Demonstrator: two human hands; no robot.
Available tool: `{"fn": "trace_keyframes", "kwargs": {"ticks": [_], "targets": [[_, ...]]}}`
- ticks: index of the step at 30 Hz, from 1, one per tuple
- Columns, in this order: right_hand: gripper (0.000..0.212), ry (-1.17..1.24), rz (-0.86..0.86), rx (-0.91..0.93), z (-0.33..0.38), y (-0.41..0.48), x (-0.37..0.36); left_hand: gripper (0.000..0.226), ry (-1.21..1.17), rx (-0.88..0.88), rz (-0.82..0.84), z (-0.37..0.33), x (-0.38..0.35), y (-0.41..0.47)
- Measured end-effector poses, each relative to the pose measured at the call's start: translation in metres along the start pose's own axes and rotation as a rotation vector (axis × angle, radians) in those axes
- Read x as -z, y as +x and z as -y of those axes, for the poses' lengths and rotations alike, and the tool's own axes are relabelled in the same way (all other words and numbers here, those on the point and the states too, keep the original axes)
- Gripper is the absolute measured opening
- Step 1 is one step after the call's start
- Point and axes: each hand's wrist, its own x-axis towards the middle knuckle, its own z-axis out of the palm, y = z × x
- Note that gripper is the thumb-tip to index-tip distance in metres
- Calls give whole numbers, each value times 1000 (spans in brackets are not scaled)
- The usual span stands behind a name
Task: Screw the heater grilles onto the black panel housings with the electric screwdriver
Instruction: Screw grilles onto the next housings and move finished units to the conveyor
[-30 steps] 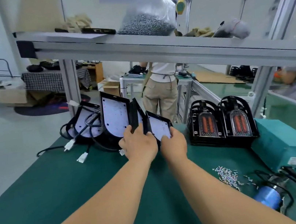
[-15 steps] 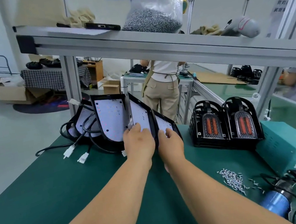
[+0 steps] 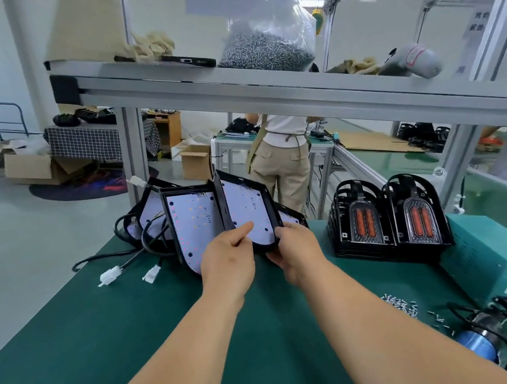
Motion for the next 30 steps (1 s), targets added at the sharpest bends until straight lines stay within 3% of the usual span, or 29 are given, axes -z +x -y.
{"fn": "trace_keyframes", "kwargs": {"ticks": [3, 5, 8, 12, 15, 19, 22, 26, 30], "targets": [[31, 104, -76, -40, 2, 1, -3, 33, 311, -176, -366, 0, 19, 14], [19, 101, -102, -42, 4, 1, -5, 45, 292, -39, -554, -1, 31, 27], [27, 58, -129, -11, 3, 5, -4, 63, 251, 181, -453, 3, 40, 44], [13, 43, -174, -28, 2, 5, -5, 36, 227, 151, -342, 15, 43, 61], [25, 35, -218, -31, -1, 10, -2, 27, 236, 126, -350, 9, 55, 70], [25, -61, -263, 18, -3, 13, 4, 26, 30, 54, -383, -27, 87, 79], [36, -187, -270, 41, -10, 21, 6, 13, -107, 20, -381, -65, 111, 79], [40, -398, -340, 123, -16, 20, 2, 23, -245, 124, -239, -97, 117, 74], [45, -480, -340, 84, -16, 20, 2, 15, -564, 266, -60, -93, 92, 50]]}}
